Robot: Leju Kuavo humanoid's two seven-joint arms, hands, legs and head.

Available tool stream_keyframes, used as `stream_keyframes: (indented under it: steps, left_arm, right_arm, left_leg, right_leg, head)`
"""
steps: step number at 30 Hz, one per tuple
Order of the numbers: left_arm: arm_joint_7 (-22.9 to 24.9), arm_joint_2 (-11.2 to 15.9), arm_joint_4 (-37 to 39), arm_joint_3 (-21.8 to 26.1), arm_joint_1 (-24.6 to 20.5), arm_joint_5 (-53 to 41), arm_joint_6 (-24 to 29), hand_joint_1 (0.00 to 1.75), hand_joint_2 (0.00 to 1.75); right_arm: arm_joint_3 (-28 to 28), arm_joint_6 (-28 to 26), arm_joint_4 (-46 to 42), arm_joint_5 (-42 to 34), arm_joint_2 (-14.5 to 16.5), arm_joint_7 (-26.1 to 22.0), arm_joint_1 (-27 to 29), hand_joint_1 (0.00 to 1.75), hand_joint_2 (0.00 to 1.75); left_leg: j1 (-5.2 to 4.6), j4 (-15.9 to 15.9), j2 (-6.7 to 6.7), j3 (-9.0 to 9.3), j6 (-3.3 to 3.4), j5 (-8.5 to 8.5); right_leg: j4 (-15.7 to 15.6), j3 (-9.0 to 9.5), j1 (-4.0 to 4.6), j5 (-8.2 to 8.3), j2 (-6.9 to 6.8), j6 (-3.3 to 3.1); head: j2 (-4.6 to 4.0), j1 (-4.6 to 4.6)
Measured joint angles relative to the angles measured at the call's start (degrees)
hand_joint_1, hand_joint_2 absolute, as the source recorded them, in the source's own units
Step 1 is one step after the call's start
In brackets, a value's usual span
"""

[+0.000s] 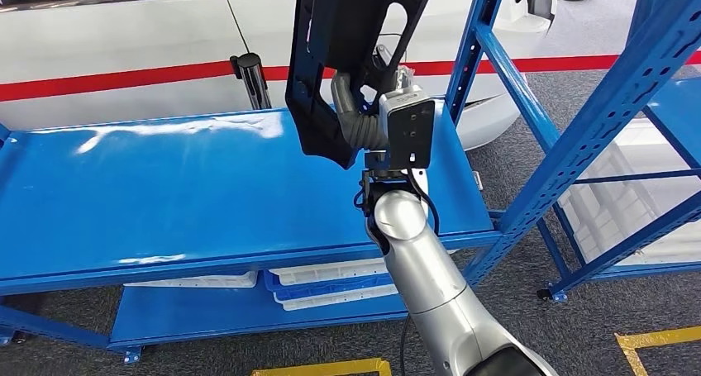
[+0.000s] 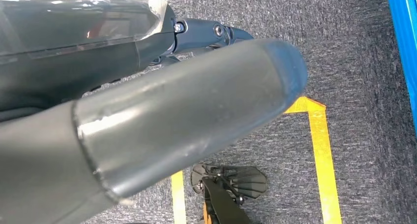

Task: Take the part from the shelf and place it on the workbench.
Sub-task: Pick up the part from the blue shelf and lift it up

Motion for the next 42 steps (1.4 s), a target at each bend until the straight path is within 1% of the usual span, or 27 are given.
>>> stream_keyframes:
  steps: [11, 13, 15, 18, 20, 24, 29, 34, 36, 39, 41, 42]
  left_arm:
    - [-0.01, 0.00, 0.00, 0.05, 0.00, 0.00, 0.00, 0.00, 0.00]
    - [-0.01, 0.00, 0.00, 0.08, 0.00, 0.00, -0.01, 0.00, 0.87]
    - [-0.01, 0.00, 0.00, 0.18, 0.02, 0.00, -0.11, 0.00, 1.75]
    - [-0.08, 0.00, 0.00, 0.52, 0.19, -0.02, -0.73, 0.00, 1.75]
    - [-0.04, 0.00, 0.00, 0.68, 0.38, -0.02, -1.25, 0.00, 1.75]
    - [0.50, 0.00, 0.00, 0.92, 0.48, -0.02, -1.48, 0.00, 1.75]
    - [1.08, 0.06, 0.00, 1.43, 0.73, 0.84, -0.71, 0.00, 1.75]
    - [0.87, 0.07, 0.00, 2.26, 1.25, 0.88, -0.98, 0.00, 1.75]
    - [0.81, 0.15, 0.01, 2.34, 1.38, 0.67, -1.29, 0.00, 1.75]
    - [1.16, 0.40, 0.01, 2.38, 1.56, 0.55, -1.37, 0.00, 1.75]
    - [1.39, 0.54, 0.00, 2.39, 1.63, 0.54, -1.36, 0.00, 1.75]
    - [1.39, 0.58, 0.00, 2.39, 1.64, 0.48, -1.44, 0.00, 1.75]
  right_arm:
    - [-0.43, 0.08, -1.44, -0.03, -0.48, 0.00, 0.67, 1.75, 1.75]
    - [-0.44, 0.26, -1.52, -0.32, -0.49, -0.05, 0.70, 1.75, 1.75]
    - [-0.45, 1.52, -1.79, -2.24, -0.57, -0.44, 0.79, 1.75, 1.75]
    - [-0.43, 5.44, -3.30, -7.68, -1.13, -0.98, 1.30, 1.75, 1.75]
    - [-0.38, 7.55, -4.57, -9.98, -1.76, -1.00, 1.75, 1.75, 1.75]
    - [0.66, 10.64, -5.54, -11.96, -3.17, -0.95, 2.15, 1.75, 1.75]
    - [4.02, 14.22, -5.59, -13.72, -4.61, -2.08, 2.55, 1.75, 1.75]
    - [7.96, 14.83, -7.14, -14.05, -6.47, -3.22, 4.57, 1.75, 1.75]
    - [8.76, 14.70, -8.17, -14.02, -7.21, -3.27, 5.43, 1.75, 1.75]
    - [9.29, 14.40, -9.87, -13.82, -8.21, -3.38, 6.84, 1.75, 1.75]
    - [9.50, 14.27, -11.01, -13.62, -8.61, -3.39, 7.53, 1.75, 1.75]
    - [9.62, 14.19, -11.55, -13.32, -8.76, -3.39, 7.76, 1.75, 1.75]
  left_leg:
    - [-0.02, 0.00, 0.00, -0.01, 0.00, 0.00]
    - [-0.02, 0.00, 0.00, -0.01, 0.00, 0.00]
    - [-0.02, 0.00, 0.00, -0.01, 0.00, 0.00]
    - [-0.02, 0.00, 0.00, -0.01, 0.00, 0.00]
    - [-0.02, 0.00, 0.00, -0.01, 0.00, 0.00]
    - [-0.02, 0.00, 0.01, -0.02, 0.00, -0.01]
    - [-0.01, 0.00, 0.00, -0.02, 0.01, -0.01]
    - [0.00, -0.01, 0.00, -0.02, 0.01, -0.01]
    - [-0.06, 0.18, 0.00, -0.10, 0.22, -0.15]
    - [-0.13, 0.52, -0.01, -0.26, 0.81, -0.47]
    - [-0.21, 0.42, 0.00, -0.24, 1.21, -0.33]
    - [-0.06, -0.10, 0.12, 0.05, 1.43, 0.07]
  right_leg:
    - [0.00, 0.00, -0.01, 0.00, 0.00, 0.00]
    - [0.00, 0.00, -0.01, 0.00, 0.00, 0.00]
    - [0.00, 0.00, -0.01, 0.00, 0.00, 0.00]
    - [0.00, 0.00, -0.01, 0.00, 0.00, 0.00]
    - [0.00, 0.00, -0.01, 0.00, 0.00, 0.00]
    - [0.00, 0.00, -0.01, 0.00, 0.00, 0.00]
    - [0.00, 0.00, 0.00, 0.00, 0.00, 0.00]
    - [0.00, -0.01, 0.00, -0.01, -0.01, 0.00]
    - [-0.09, 0.03, -0.18, 0.02, 0.00, 0.06]
    - [-0.17, 0.10, -0.38, 0.08, 0.00, 0.20]
    - [-0.40, 0.19, -0.37, 0.29, 0.01, 0.53]
    - [-0.36, 0.13, -0.28, 0.27, -0.01, 0.71]
  head:
    - [-0.02, 0.01]
    - [-0.02, 0.00]
    - [-0.02, 0.00]
    - [-0.01, 0.01]
    - [-0.01, 0.01]
    - [-0.01, 0.01]
    - [-0.01, 0.00]
    - [-0.01, 0.00]
    - [-0.01, -0.01]
    - [0.00, -0.04]
    - [0.00, -0.04]
    - [-0.01, -0.02]
